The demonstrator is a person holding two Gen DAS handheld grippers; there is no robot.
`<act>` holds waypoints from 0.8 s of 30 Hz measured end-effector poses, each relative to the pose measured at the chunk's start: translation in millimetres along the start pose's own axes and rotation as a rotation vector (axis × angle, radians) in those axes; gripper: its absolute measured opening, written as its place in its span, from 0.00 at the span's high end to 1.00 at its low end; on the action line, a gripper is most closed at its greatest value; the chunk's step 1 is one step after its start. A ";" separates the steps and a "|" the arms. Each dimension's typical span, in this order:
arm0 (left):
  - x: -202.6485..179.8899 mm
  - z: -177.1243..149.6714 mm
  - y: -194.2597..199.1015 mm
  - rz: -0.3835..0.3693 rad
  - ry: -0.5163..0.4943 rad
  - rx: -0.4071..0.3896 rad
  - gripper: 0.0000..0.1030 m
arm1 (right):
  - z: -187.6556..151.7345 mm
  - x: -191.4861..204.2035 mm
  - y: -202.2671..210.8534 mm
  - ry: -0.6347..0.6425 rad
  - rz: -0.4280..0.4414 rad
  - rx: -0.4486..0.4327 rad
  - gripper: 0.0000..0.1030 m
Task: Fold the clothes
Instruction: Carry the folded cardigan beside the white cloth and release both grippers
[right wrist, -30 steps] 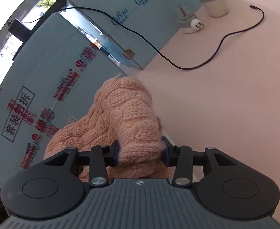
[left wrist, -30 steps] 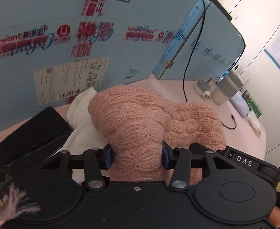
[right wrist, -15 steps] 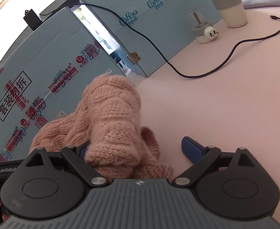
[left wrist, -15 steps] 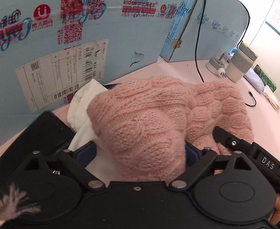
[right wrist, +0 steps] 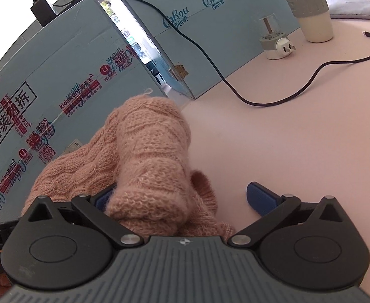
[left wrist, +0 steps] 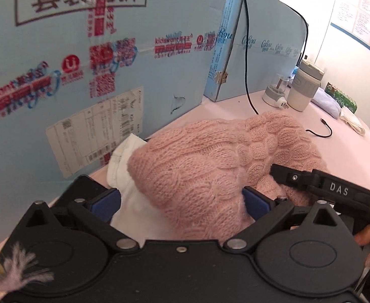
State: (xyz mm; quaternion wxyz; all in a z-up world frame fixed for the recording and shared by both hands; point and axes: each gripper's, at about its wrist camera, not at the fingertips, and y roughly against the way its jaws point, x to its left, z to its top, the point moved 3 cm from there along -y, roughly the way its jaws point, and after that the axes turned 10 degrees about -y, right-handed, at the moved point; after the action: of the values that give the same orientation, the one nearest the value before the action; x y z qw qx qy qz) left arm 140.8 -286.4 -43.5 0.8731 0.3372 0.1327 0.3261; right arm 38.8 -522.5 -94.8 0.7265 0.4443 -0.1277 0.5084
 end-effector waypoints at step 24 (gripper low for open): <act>111.7 -97.3 258.1 0.361 0.335 -0.273 0.00 | -15.4 133.3 182.5 0.075 0.020 -0.295 0.00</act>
State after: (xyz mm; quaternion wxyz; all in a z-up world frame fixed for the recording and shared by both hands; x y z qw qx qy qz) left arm 57.0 -19.5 57.8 0.8040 0.1763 0.1676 0.5425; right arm -60.8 -411.1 75.4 0.7831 0.3123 -0.1781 0.5074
